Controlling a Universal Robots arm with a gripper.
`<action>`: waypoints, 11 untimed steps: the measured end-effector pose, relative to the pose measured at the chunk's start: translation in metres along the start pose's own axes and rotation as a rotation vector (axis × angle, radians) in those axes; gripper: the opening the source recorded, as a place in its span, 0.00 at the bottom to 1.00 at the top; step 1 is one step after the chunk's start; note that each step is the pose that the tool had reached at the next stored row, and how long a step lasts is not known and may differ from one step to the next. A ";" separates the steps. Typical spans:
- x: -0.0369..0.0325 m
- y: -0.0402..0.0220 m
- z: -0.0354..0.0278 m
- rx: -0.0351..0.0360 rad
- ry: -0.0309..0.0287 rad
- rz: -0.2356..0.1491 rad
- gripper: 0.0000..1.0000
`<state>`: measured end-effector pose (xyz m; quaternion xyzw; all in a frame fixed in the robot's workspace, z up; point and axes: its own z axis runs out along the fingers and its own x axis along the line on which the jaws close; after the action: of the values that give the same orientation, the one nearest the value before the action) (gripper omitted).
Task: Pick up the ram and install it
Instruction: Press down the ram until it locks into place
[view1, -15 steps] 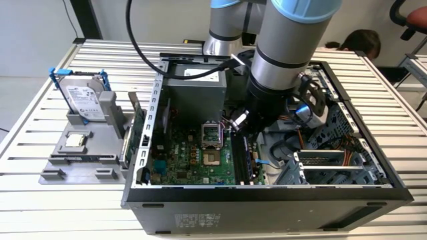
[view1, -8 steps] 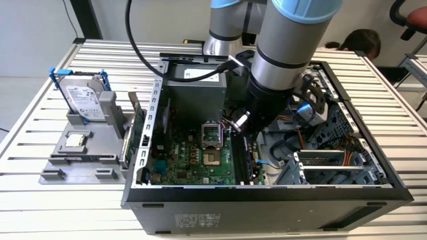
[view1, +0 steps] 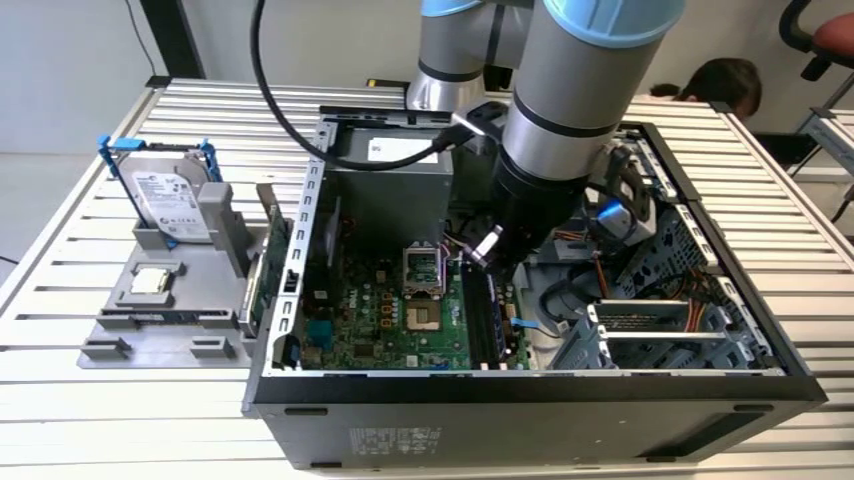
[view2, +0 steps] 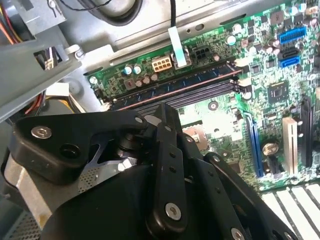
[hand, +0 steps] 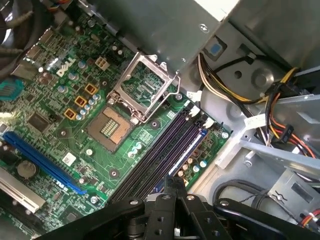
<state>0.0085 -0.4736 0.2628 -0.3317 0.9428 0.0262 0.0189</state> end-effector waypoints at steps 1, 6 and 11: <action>0.0000 0.0000 0.0000 0.0002 -0.0006 -0.011 0.00; 0.0000 0.0000 0.0000 -0.0005 -0.0017 -0.074 0.00; 0.0001 0.0000 0.0000 -0.0013 -0.0029 -0.152 0.00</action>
<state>0.0085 -0.4736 0.2628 -0.4022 0.9149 0.0258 0.0220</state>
